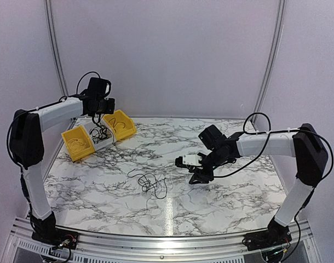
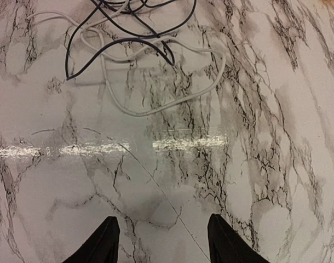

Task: Untangle the cables

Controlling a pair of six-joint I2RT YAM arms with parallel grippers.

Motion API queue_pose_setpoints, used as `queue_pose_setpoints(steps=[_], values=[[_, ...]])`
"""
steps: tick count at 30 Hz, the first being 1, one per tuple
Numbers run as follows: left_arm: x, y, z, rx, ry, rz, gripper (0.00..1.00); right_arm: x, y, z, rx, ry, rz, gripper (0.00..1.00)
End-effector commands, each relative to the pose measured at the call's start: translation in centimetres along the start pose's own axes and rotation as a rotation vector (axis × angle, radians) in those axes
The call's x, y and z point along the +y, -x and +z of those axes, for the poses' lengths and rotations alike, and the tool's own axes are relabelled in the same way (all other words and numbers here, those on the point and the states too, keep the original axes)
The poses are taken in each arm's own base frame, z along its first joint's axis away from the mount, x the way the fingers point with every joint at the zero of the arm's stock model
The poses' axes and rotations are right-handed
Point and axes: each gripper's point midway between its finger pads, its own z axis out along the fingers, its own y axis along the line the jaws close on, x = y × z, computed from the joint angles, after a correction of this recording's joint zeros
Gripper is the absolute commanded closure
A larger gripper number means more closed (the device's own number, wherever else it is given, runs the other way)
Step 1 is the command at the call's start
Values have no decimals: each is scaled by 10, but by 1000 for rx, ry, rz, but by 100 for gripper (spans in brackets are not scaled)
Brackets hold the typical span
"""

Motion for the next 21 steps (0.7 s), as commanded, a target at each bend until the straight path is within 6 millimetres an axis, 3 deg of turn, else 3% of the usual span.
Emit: queue_pose_setpoints(steps=[1,5,8,17,21], values=[[5,27,-1,-63,-17,22,100,-7,11,-3,-4,-21,-18,44],[17,36,-7,-85,-15,-14,100,-8,9,-2,4,-28,-17,44],[23,30,-2,-72,-40,-45,100,-8,9,-1,6,-27,-20,44],[28,-44,37,-3,-39,-72,100,-7,5,3,17,-19,-12,44],[22,-57,49,-54,-74,-80,100,-7,2,7,30,-16,-11,44]])
